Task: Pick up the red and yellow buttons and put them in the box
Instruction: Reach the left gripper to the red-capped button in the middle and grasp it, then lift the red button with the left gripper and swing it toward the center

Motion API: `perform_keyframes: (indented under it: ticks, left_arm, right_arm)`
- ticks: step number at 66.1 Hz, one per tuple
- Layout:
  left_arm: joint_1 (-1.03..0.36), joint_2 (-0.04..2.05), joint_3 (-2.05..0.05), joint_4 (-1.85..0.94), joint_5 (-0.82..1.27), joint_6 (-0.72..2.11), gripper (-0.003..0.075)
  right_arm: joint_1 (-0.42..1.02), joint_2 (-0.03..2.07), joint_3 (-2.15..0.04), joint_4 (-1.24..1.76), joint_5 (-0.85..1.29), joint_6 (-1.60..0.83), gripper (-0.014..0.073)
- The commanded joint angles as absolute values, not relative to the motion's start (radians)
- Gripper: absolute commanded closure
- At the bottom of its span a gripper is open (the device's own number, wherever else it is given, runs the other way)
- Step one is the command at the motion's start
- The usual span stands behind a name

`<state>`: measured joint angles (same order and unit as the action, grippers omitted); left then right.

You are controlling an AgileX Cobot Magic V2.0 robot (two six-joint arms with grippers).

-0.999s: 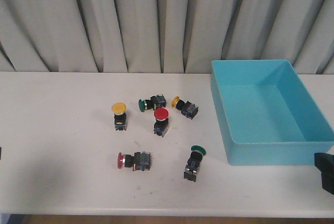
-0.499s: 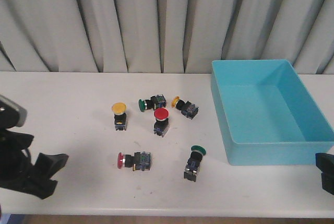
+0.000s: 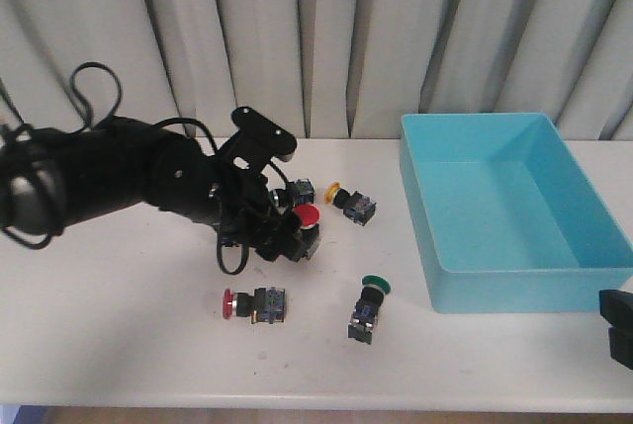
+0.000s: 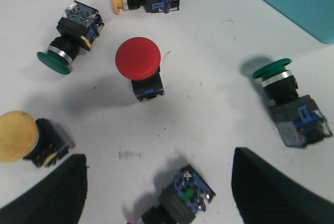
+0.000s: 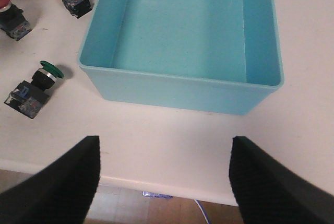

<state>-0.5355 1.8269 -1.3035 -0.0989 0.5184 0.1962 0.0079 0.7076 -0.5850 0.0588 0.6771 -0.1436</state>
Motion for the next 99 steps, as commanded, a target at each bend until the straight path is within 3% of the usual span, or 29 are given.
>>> perform_keyframes:
  ticks: [1,48,68,99]
  left_arm:
    - [-0.544,1.871,-1.438,-0.11,0.532,0.191,0.0155]
    - [-0.54,2.262,-1.879,-0.109,0.597,0.11,0.0171]
    - [-0.532,2.29,-1.909,-0.1,0.67,0.103,0.0286]
    - [-0.532,2.284,-1.91,-0.101,0.699,0.105,0.0527]
  right_arm:
    - [0.002,0.711,-0.617,0.062,0.624,-0.153,0.0095]
    - [0.002,0.711,-0.617,0.062,0.624,-0.153,0.0106]
    - [0.002,0.711,-0.617,0.062,0.624,-0.153,0.0106]
    - [0.002,0.711,-0.617,0.062,0.624,-0.153,0.0106]
